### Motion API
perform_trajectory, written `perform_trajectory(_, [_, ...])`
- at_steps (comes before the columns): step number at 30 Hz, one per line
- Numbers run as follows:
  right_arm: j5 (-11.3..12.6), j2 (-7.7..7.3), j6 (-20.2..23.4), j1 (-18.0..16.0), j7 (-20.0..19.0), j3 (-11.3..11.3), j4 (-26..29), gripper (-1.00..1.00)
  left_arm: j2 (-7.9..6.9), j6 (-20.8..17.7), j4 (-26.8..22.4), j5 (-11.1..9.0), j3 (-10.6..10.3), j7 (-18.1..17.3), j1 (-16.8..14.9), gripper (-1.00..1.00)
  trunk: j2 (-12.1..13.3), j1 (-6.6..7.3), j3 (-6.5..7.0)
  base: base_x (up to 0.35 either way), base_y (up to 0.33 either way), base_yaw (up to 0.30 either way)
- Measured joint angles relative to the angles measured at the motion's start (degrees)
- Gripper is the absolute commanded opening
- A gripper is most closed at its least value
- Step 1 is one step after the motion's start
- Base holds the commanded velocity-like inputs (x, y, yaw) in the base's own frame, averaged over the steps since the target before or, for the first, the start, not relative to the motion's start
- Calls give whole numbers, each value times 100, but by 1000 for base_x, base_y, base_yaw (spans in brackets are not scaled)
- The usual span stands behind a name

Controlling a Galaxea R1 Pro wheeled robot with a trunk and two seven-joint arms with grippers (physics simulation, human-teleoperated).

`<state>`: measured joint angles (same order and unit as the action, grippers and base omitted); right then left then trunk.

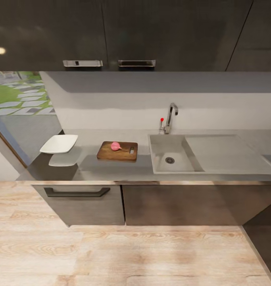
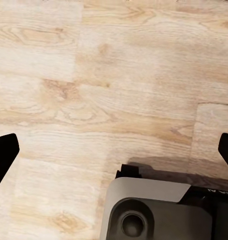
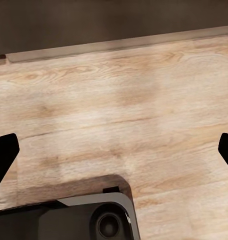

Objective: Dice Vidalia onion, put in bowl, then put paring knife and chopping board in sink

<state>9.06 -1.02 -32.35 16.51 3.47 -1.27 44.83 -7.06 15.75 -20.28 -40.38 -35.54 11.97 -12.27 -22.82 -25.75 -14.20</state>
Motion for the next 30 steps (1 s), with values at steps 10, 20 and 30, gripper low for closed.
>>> perform_trajectory(10, [-2, 0, 0, 0, 7, 0, 0, 100, 3, 0, 13, 1, 0, -3, 0, 100, 0, 0, 90, 0, 0, 0])
perform_trajectory(20, [5, 0, 0, 0, 4, 0, 0, 100, 2, 7, 15, 1, 0, -2, 0, 100, 0, 0, 180, 0, 0, 0])
perform_trajectory(30, [3, 0, -2, -1, 9, 0, 3, 100, 7, 15, 15, 1, 0, -2, 0, 100, 0, 0, 271, 0, 0, 0])
